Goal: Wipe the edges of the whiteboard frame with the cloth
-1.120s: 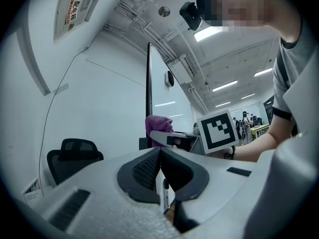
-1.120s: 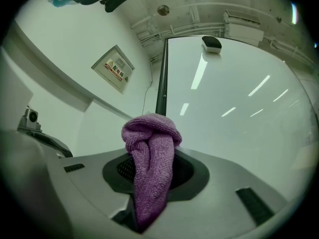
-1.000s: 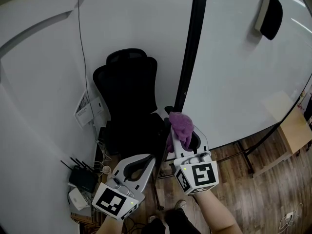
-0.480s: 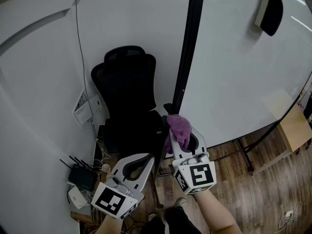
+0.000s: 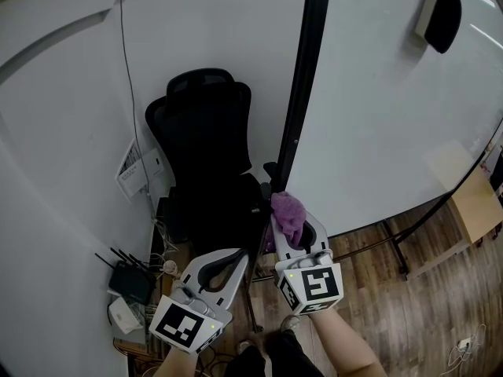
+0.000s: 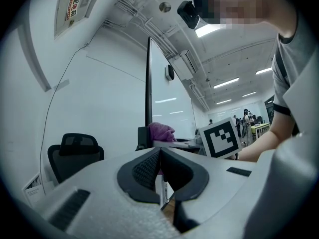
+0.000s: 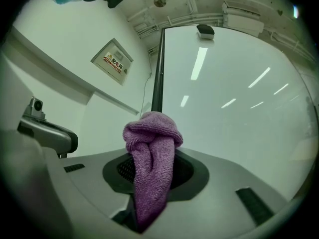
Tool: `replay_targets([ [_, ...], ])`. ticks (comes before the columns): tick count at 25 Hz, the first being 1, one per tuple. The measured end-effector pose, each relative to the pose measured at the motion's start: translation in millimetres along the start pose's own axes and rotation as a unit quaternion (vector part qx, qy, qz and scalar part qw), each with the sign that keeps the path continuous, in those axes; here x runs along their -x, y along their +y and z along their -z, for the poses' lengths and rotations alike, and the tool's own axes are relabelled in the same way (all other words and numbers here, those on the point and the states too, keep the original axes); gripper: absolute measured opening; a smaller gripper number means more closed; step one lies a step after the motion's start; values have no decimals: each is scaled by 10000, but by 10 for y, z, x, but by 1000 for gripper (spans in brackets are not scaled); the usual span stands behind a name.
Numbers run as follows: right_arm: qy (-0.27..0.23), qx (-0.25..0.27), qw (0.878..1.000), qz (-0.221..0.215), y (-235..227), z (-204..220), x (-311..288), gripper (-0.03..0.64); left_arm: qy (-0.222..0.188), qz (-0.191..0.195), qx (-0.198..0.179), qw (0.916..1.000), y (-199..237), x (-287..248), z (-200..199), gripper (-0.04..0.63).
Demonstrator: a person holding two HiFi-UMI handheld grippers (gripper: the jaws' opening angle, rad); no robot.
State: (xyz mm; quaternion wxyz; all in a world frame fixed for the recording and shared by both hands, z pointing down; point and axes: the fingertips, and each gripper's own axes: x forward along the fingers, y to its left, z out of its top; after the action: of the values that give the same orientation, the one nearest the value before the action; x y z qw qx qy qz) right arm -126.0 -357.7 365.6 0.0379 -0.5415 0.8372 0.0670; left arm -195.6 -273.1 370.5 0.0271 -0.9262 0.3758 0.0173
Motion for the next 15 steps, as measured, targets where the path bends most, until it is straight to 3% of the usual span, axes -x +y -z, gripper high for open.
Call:
replay_targets([
  [8, 174, -49, 9998, 15, 11, 215, 23, 106, 64, -191, -138, 9997, 5, 54, 175, 17],
  [15, 307, -118, 9995, 30, 30, 389, 39, 106, 149, -253, 5, 9996, -37, 67, 387, 17],
])
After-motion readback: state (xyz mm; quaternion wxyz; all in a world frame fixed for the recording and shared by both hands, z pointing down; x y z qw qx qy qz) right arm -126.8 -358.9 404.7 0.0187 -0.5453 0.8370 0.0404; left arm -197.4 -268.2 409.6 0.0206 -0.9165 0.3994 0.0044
